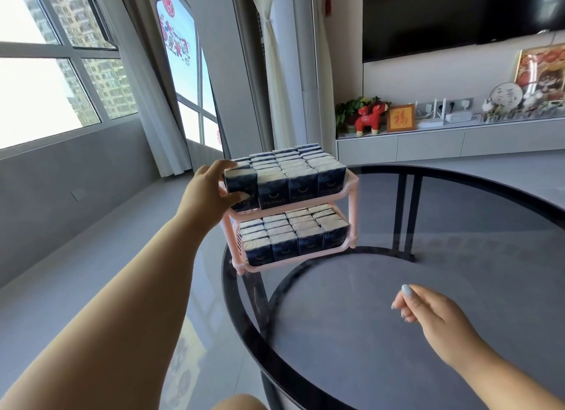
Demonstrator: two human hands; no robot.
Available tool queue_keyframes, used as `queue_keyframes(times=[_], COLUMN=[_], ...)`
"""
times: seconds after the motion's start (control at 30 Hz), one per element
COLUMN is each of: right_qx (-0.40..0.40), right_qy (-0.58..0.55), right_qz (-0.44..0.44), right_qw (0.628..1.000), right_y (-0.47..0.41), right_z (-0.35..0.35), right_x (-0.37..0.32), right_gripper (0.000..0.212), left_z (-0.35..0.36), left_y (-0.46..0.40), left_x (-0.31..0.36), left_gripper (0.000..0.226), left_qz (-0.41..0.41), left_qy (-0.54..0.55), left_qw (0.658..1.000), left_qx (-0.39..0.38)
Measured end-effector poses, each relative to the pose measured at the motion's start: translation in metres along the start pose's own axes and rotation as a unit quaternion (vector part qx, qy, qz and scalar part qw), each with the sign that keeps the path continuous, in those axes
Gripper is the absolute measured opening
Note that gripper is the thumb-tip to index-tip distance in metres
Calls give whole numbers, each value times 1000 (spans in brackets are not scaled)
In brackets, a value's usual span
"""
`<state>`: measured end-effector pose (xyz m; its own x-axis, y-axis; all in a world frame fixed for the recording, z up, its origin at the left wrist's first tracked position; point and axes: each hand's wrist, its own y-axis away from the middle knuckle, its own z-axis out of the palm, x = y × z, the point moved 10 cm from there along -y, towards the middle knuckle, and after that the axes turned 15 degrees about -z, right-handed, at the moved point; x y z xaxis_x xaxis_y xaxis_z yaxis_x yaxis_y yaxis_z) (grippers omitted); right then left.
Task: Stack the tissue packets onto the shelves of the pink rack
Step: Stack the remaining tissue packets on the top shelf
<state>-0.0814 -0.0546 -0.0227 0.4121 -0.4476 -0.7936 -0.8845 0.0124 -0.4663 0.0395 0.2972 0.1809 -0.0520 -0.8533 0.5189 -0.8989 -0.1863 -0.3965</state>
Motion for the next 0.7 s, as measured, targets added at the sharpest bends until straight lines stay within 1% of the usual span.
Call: queue_keyframes(times=[0.1,0.17,0.23,0.3,0.37,0.5,0.57,0.63,0.7], right_qx=[-2,-4,-6,-7,-6,-5,-5,-13,-16], right_qy=[-2,-5,-4,-4,-4,2,0,-5,-12], right_qz=[4,9,8,9,10,14,22,36,48], right_qw=[1000,1000,1000,1000,1000,1000,1000,999,999], right_y=[1,1,1,1,1,1,1,1,-3], right_z=[1,0,0,1,1,0,1,3,5], right_x=[-2,-2,-3,-3,-2,-1,-1,-1,-3], right_gripper=[62,58,58,58,60,72,67,57,54], left_z=[9,12,15,17,17,21,24,27,27], left_y=[3,6,13,18,17,14,15,19,27], left_x=[-1,-1,2,3,0,0,-1,-6,-15], left_gripper=[62,65,69,67,63,56,54,57,61], left_qz=[7,8,26,38,31,13,-12,-35,-59], left_qy=[-56,-81,-120,-131,-123,-110,-80,-44,27], left_qw=[998,997,992,990,992,994,997,998,998], left_qx=[-10,-4,13,26,25,11,-6,-12,9])
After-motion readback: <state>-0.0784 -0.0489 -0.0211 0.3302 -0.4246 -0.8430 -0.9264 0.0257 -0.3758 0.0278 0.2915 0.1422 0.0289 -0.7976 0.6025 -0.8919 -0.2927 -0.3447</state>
